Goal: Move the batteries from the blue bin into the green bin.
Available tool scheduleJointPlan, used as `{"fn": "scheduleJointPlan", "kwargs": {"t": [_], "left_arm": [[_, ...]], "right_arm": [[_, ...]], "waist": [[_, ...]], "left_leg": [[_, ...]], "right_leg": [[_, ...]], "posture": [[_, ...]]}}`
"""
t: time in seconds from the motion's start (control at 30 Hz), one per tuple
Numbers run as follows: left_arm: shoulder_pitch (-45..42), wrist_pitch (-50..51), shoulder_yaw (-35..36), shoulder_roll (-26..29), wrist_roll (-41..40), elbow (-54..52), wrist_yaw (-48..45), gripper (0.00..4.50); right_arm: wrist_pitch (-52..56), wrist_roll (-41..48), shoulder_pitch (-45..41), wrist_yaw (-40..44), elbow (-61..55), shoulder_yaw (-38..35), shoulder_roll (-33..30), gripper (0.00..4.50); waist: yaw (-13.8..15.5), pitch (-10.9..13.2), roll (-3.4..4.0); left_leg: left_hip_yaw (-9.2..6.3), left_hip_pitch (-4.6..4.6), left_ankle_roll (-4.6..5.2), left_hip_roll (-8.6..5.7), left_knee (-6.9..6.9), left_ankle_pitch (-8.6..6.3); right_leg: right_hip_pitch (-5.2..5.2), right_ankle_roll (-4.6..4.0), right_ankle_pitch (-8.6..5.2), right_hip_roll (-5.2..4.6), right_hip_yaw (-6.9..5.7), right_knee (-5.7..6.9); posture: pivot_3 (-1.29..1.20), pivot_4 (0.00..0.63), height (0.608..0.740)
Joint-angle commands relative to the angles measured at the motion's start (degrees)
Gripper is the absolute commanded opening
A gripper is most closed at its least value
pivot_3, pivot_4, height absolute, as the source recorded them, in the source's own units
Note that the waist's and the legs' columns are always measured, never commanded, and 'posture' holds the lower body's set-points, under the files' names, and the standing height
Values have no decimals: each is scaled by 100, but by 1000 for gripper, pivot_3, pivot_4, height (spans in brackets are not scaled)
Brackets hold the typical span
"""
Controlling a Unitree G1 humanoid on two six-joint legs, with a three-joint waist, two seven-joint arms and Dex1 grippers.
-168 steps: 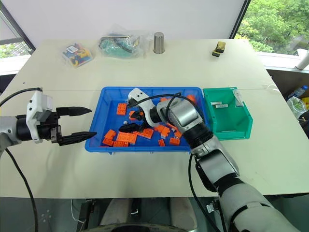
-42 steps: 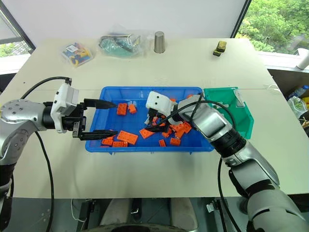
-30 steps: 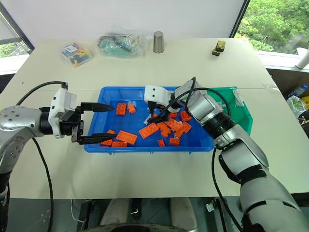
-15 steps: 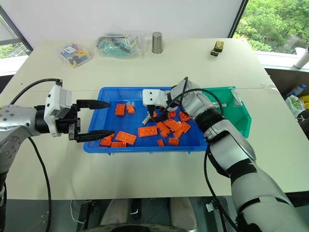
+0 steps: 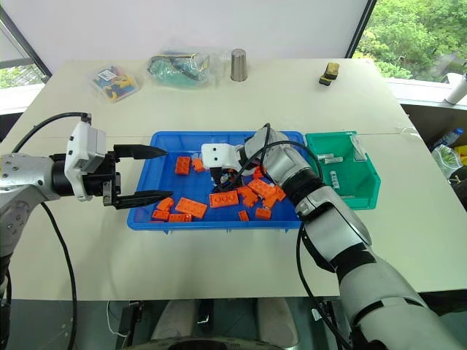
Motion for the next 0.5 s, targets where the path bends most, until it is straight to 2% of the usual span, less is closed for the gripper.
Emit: {"fn": "scheduleJointPlan", "kwargs": {"t": [0.03, 0.13, 0.27, 0.4, 0.5], "left_arm": [[-93, -67, 82, 11, -27, -47, 9, 4500], [-86, -73, 80, 16, -25, -41, -5, 4500], [-97, -90, 62, 11, -14, -14, -24, 4500], [-71, -107, 16, -24, -16, -32, -24, 4500], [-7, -126, -8, -58, -12, -50, -34, 4500]], "right_arm": [[92, -183, 168, 37, -38, 65, -8, 1616], [147, -188, 233, 55, -92, 29, -58, 124], [399, -113, 340, 60, -297, -112, -127, 32], [1174, 364, 506, 47, -971, -639, -92, 32], [2643, 1227, 354, -365, -1761, -1680, 88, 32]], "waist": [[0, 0, 0], [3, 0, 0], [8, 0, 0], [17, 0, 0], [12, 1, 1]], "left_leg": [[-1, 0, 0, 0, 0, 0], [0, 0, 0, 0, 0, 0], [0, 0, 0, -1, 1, 0], [-1, -1, 0, -1, 1, 0], [-1, -3, 0, -2, 1, 0]], "right_leg": [[0, 0, 0, 0, 0, 0], [0, 0, 0, 0, 0, 0], [1, 0, 0, -1, 0, 0], [2, 0, 0, -3, 0, 0], [-2, 0, 0, -4, 0, 1]], "posture": [[0, 150, 739], [0, 150, 739], [0, 150, 739], [0, 150, 739], [0, 150, 739]]}}
